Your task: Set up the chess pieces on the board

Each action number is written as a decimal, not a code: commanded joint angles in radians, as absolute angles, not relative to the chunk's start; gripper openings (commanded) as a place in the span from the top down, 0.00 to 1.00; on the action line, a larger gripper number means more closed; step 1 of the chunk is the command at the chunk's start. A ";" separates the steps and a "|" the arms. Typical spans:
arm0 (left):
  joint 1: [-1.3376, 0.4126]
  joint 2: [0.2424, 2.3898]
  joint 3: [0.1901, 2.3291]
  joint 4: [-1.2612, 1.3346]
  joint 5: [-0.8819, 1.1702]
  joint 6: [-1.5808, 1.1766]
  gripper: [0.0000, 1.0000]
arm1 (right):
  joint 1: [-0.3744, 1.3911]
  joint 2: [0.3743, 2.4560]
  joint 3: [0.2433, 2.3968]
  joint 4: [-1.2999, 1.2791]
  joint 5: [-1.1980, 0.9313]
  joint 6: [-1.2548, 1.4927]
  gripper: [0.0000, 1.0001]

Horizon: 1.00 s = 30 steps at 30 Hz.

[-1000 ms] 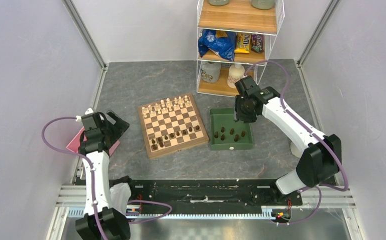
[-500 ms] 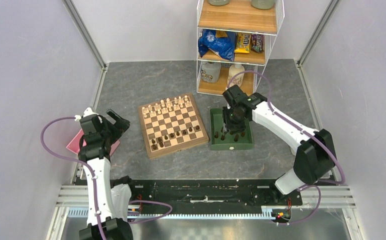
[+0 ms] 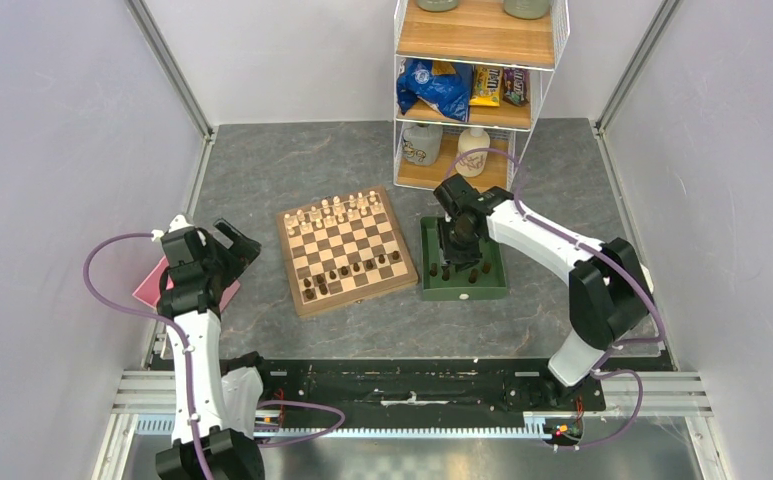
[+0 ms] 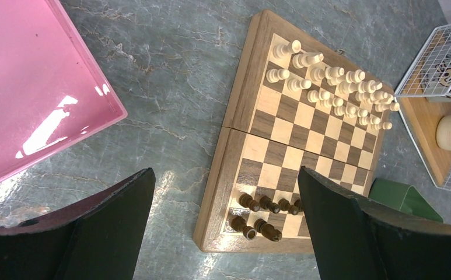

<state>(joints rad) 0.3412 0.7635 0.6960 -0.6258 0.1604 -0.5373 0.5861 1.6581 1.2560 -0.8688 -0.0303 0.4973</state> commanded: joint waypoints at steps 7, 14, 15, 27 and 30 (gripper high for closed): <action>0.347 0.782 0.701 -0.611 0.166 -0.511 0.01 | 0.586 1.734 1.259 -0.810 -0.029 0.486 0.58; 0.347 0.797 0.701 -0.611 0.170 -0.512 0.01 | 0.586 1.751 1.237 -0.784 -0.016 0.484 0.59; 0.347 0.799 0.701 -0.611 0.172 -0.513 0.01 | 0.586 1.754 1.236 -0.777 -0.017 0.484 0.60; 0.346 0.802 0.701 -0.612 0.171 -0.513 0.01 | 0.586 1.791 1.243 -0.761 0.025 0.470 0.63; 0.347 0.804 0.703 -0.611 0.171 -0.512 0.01 | 0.586 1.793 1.243 -0.758 0.037 0.467 0.64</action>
